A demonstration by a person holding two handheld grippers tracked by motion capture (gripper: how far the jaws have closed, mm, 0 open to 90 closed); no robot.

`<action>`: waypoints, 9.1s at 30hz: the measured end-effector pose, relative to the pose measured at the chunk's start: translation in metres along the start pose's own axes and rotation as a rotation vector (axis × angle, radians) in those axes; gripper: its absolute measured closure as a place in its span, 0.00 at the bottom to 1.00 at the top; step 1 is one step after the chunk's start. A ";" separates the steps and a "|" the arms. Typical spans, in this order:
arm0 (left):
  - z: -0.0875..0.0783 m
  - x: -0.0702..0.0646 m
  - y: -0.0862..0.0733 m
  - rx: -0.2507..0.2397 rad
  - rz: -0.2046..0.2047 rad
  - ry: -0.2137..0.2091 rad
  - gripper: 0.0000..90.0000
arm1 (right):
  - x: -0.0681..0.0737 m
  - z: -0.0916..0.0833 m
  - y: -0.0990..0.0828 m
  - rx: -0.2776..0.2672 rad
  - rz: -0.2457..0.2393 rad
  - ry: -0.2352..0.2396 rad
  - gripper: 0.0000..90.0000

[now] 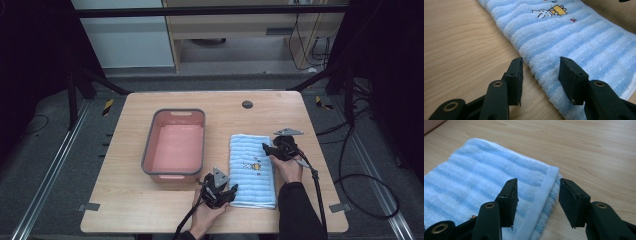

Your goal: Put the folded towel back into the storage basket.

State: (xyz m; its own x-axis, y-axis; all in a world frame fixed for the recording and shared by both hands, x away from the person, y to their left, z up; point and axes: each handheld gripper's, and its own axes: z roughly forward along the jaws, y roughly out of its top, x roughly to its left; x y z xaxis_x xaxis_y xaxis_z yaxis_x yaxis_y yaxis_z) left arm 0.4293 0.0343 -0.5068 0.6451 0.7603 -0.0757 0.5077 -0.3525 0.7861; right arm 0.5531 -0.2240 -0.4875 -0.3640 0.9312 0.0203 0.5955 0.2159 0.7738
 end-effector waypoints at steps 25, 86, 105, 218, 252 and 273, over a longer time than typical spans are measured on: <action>0.003 -0.007 0.005 0.046 -0.032 -0.015 0.86 | 0.000 0.009 -0.010 0.056 0.025 0.042 0.80; -0.030 -0.008 0.029 -0.052 -0.008 -0.044 0.96 | 0.005 -0.041 0.016 -0.109 0.014 0.085 0.93; -0.068 -0.004 0.065 -0.145 0.031 -0.043 0.96 | 0.015 -0.080 0.053 -0.219 0.002 0.082 0.93; -0.172 0.165 0.053 -0.259 -0.112 0.233 0.96 | 0.188 0.011 0.194 -0.277 -0.195 0.240 0.93; -0.144 0.172 0.025 -0.120 -0.099 0.267 0.96 | 0.198 0.060 0.156 -0.177 -0.195 0.253 0.93; -0.133 0.173 0.009 -0.062 -0.088 0.296 0.95 | 0.198 0.078 0.134 -0.108 -0.185 0.249 0.92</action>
State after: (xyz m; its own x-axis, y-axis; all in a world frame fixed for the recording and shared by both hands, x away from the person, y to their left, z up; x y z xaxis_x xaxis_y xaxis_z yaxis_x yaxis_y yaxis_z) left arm 0.4697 0.2351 -0.4311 0.4016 0.9153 0.0296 0.5125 -0.2514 0.8211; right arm 0.6172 0.0123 -0.4292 -0.6307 0.7758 0.0164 0.4280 0.3302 0.8413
